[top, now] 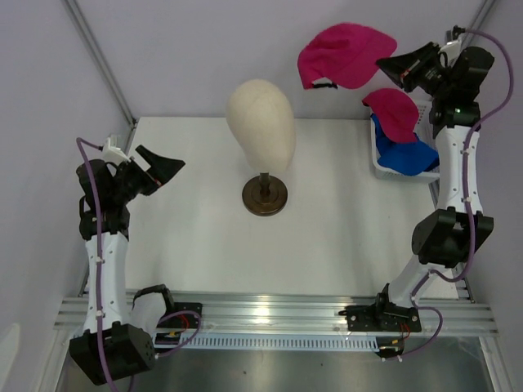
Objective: Stack the hats
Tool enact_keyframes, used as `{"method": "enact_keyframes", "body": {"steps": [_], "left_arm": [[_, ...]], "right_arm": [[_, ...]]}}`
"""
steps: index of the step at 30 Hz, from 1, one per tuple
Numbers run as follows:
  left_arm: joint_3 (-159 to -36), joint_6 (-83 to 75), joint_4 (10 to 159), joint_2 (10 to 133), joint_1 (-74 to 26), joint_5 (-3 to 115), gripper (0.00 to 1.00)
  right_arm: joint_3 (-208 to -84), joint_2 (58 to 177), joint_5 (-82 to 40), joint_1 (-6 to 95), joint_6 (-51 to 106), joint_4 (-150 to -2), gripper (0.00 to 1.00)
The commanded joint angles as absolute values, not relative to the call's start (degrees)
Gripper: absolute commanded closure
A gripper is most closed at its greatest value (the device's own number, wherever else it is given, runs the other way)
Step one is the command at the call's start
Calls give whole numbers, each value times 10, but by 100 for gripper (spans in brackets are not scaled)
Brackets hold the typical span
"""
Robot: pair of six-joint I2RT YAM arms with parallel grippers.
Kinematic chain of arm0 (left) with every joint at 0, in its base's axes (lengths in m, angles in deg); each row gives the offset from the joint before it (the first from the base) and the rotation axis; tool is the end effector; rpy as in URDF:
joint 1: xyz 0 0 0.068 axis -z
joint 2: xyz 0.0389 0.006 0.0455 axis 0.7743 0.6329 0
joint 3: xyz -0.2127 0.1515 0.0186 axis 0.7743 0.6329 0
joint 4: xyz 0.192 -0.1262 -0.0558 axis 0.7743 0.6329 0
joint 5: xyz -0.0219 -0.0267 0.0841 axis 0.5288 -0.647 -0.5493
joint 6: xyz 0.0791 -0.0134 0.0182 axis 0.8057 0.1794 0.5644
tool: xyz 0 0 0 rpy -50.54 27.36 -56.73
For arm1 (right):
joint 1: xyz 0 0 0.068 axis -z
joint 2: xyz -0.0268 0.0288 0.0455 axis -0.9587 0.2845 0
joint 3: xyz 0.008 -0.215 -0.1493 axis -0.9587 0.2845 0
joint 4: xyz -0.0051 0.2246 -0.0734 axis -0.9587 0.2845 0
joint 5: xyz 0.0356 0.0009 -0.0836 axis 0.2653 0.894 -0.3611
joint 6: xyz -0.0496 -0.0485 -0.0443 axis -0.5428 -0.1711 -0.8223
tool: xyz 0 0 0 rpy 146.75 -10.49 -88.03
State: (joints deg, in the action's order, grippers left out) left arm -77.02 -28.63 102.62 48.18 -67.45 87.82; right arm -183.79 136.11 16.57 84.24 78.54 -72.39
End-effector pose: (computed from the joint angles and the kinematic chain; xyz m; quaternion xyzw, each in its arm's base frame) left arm 0.2123 0.0154 0.3327 -0.1552 0.7668 -0.3690 0.5018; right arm 0.3877 -0.0225 0.4904 0.1000 0.6596 0.5072 0.5457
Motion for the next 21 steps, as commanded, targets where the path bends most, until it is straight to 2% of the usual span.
{"method": "enact_keyframes", "body": {"steps": [1, 3, 5, 6, 7, 8, 10, 11, 12, 14, 16, 18, 19, 20, 21], "left_arm": [[-799, -275, 1037, 468, -681, 896, 1], [-800, -274, 1040, 468, -681, 898, 0], [-806, -270, 1046, 468, -681, 899, 0], [-806, -271, 1046, 468, -681, 898, 1], [-804, -273, 1044, 470, -681, 896, 1], [-804, -275, 1040, 470, -681, 900, 1], [-806, -283, 1031, 473, -681, 909, 1], [-808, -285, 1031, 472, -681, 913, 0], [-810, -284, 1032, 470, -681, 912, 1], [-808, -283, 1034, 463, -681, 908, 1], [-803, -282, 1036, 459, -681, 904, 1], [-796, -277, 1040, 454, -681, 900, 1], [-795, -276, 1045, 454, -681, 896, 1], [-799, -271, 1050, 455, -681, 894, 1], [-799, -268, 1054, 457, -681, 893, 0]], "right_arm": [[-1837, 1368, 210, 841, 772, -656, 100], [-1837, 1369, 225, 848, 811, -707, 100], [-1824, 1344, 169, 846, 836, -724, 100], [-1831, 1337, 113, 839, 796, -628, 100], [-1869, 1339, 38, 831, 782, -597, 100], [-1894, 1348, 58, 831, 786, -595, 100], [-1973, 1403, 193, 833, 926, -771, 100], [-2018, 1425, 213, 831, 977, -823, 100], [-2072, 1473, 221, 828, 1001, -818, 100], [-2190, 1501, 224, 826, 945, -740, 100], [-2172, 1485, 195, 824, 801, -561, 100], [-2066, 1457, 118, 827, 706, -391, 100], [-2023, 1434, 82, 830, 679, -372, 100], [-1940, 1422, 100, 834, 677, -380, 100], [-1907, 1411, 149, 841, 699, -451, 100]]}}
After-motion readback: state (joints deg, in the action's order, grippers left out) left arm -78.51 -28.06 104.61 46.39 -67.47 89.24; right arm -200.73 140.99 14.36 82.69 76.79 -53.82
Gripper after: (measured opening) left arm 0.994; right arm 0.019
